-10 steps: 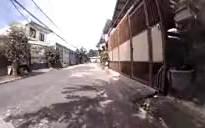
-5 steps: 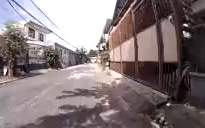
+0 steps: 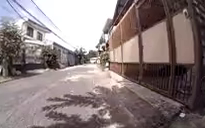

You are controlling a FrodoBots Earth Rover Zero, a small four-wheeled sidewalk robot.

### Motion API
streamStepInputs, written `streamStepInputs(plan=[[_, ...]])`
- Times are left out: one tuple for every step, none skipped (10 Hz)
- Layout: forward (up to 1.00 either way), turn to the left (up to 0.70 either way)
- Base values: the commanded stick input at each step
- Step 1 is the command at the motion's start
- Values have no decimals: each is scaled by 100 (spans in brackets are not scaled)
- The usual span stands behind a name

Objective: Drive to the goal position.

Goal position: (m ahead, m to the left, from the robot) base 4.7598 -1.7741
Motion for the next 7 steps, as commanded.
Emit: streamStepInputs(plan=[[70, 0], [70, 26], [70, 6], [70, 0], [70, 0], [70, 0], [70, 0]])
